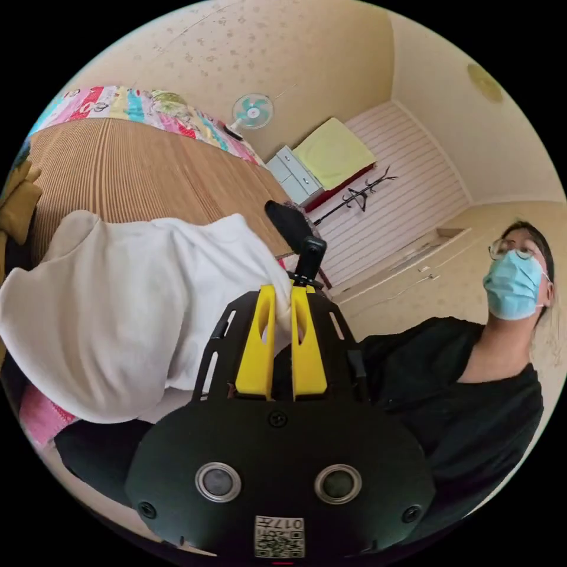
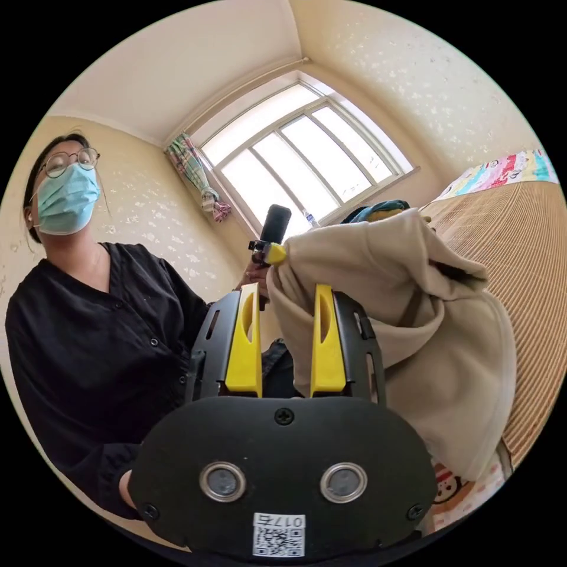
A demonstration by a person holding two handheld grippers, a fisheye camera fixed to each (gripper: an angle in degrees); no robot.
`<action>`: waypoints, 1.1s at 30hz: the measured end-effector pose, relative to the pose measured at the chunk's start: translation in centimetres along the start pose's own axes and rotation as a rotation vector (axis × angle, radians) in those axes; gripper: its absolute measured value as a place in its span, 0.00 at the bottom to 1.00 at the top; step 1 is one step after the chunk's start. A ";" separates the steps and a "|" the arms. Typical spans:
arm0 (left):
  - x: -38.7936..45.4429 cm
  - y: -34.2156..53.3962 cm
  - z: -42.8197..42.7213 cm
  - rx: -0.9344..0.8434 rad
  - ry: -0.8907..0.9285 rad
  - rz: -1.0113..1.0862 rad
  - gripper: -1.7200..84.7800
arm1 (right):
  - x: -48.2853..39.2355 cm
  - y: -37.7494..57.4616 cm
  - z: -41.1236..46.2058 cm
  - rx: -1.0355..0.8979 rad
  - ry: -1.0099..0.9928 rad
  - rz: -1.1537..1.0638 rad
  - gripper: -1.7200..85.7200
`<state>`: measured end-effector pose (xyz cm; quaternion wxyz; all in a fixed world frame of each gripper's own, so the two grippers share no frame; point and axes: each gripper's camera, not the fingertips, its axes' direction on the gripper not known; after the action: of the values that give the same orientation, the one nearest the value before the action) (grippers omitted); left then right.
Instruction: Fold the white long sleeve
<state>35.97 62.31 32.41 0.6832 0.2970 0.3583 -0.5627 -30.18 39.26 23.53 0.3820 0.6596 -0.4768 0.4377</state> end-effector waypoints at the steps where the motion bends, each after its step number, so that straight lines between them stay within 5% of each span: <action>1: 2.2 -0.1 -1.9 0.053 0.071 0.149 0.07 | -1.4 0.4 -2.4 0.051 0.047 -0.022 0.17; 7: 10.6 -1.8 -10.1 0.248 0.484 0.678 0.07 | -6.5 0.4 -9.2 0.139 0.296 -0.082 0.16; 13: 12.1 -4.6 -11.5 0.361 0.920 0.815 0.07 | -8.9 -1.2 -7.6 0.107 0.361 -0.159 0.17; 20: 13.6 -6.2 -9.3 0.337 1.149 0.816 0.07 | -8.5 -4.0 -4.1 0.008 0.277 -0.150 0.16; 26: 15.8 -5.1 -14.3 0.348 0.906 0.785 0.07 | -13.7 -3.6 -8.6 0.238 0.446 -0.170 0.07; 33: 17.3 -2.7 -24.3 0.338 0.040 0.606 0.07 | -27.0 -8.4 -16.6 0.609 0.766 -0.259 0.06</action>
<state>31.45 71.84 4.40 0.7533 0.5098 0.1687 -0.3797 -30.05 64.67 2.80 0.3709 0.5869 -0.0674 0.7166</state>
